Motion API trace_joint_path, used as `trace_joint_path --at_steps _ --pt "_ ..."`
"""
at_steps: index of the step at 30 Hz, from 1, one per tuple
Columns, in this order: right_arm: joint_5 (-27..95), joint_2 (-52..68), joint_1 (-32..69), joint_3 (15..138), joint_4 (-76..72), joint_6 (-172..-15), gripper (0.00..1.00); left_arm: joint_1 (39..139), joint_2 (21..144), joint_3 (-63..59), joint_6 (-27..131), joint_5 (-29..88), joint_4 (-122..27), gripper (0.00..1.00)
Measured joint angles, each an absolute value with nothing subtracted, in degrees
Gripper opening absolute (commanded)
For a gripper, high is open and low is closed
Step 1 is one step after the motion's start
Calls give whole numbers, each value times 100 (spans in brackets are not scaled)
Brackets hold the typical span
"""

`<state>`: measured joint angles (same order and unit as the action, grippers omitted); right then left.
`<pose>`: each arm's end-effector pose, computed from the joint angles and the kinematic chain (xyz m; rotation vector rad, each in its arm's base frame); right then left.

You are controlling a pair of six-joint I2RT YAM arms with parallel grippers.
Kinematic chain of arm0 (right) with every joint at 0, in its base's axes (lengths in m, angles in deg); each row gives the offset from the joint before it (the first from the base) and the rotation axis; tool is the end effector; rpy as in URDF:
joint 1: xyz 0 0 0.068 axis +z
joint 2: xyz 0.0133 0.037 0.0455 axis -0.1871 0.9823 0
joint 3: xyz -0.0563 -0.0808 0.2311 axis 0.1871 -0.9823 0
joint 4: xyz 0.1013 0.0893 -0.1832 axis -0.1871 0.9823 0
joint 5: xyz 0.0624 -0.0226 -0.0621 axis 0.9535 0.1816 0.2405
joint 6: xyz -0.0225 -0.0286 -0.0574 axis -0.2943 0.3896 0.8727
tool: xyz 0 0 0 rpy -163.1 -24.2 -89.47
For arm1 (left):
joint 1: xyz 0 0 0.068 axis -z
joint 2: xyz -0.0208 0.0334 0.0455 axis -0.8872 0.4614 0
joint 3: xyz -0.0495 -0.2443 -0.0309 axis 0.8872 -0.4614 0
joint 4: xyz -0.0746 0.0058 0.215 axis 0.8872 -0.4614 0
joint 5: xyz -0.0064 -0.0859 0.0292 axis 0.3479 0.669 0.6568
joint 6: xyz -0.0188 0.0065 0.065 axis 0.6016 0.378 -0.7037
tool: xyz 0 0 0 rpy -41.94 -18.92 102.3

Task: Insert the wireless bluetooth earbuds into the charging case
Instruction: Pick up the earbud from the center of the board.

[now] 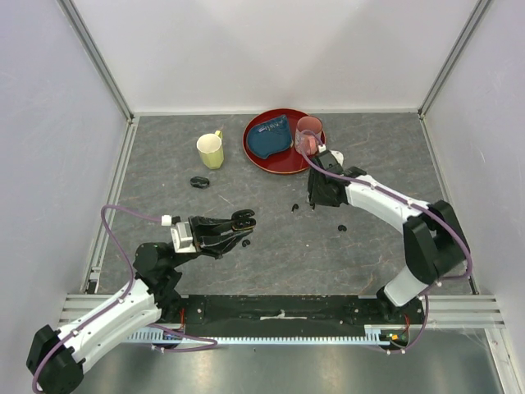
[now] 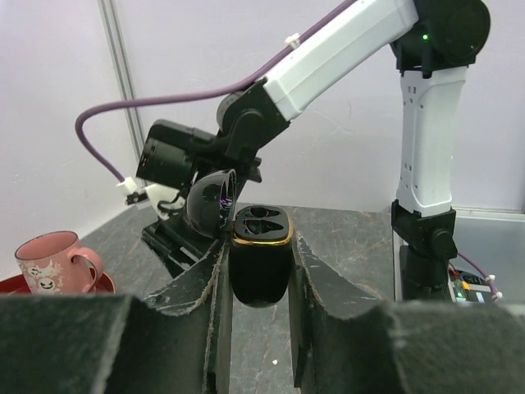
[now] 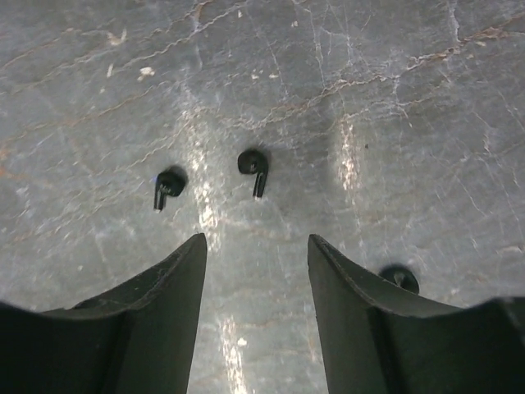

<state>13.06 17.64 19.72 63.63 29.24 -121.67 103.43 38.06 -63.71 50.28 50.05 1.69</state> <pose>0.2650 0.1419 0.2019 0.1816 2.5647 0.1371 0.0834 -0.1072 0.2844 0.7494 0.8908 -1.0491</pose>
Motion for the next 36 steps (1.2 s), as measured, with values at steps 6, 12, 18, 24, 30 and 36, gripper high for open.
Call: trace_joint_path --at_steps 6,12,18,24,30,36 --pt "1185 2481 1972 6377 2721 -12184 54 10343 3749 -6485 5023 4976 150 2" --pt "1100 2759 1972 6455 2603 -12171 54 10345 3725 -6502 5010 4963 130 2" --pt "1039 2923 1972 6707 2426 -12169 54 10345 3727 -6505 4956 4946 126 2" --pt "923 3128 1972 6787 2371 -12173 54 10345 3725 -6529 4923 4858 119 2" --pt "814 3204 1972 6787 2369 -12173 51 10343 3725 -6533 4905 4815 64 2" --pt "787 3274 1972 6787 2365 -12175 49 10343 3725 -6533 4901 4813 36 2"
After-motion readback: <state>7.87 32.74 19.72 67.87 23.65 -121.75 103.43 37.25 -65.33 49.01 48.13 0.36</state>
